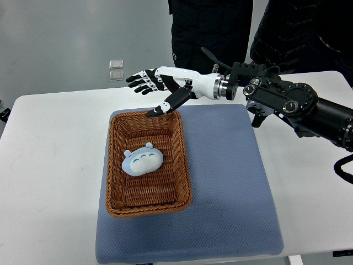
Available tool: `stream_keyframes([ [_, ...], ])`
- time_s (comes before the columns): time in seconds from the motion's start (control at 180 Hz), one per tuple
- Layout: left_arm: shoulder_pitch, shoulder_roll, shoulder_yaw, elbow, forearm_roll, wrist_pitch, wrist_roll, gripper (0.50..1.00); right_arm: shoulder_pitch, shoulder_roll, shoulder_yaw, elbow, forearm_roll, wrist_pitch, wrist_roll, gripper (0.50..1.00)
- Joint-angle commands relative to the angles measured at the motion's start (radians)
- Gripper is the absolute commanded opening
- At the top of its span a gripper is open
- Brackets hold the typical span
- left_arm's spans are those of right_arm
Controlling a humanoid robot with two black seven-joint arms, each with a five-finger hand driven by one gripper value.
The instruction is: Place blue toy in brown basket
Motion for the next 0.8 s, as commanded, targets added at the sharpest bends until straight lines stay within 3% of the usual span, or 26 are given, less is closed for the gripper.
stream_keyframes([
  [0.0, 0.0, 0.0, 0.0, -0.001, 0.0, 0.0, 0.0, 1.0, -0.027, -0.038, 0.001, -0.007, 0.088, 0.0, -0.016, 0.897],
  [0.394, 0.0, 0.0, 0.0, -0.001, 0.0, 0.0, 0.0, 1.0, -0.203, -0.113, 0.148, -0.037, 0.474, -0.02, -0.2, 0.913],
  [0.794, 0.0, 0.0, -0.003, 0.0, 0.0, 0.0, 0.0, 1.0, -0.243, -0.121, 0.189, -0.111, 0.614, -0.017, -0.28, 0.913],
])
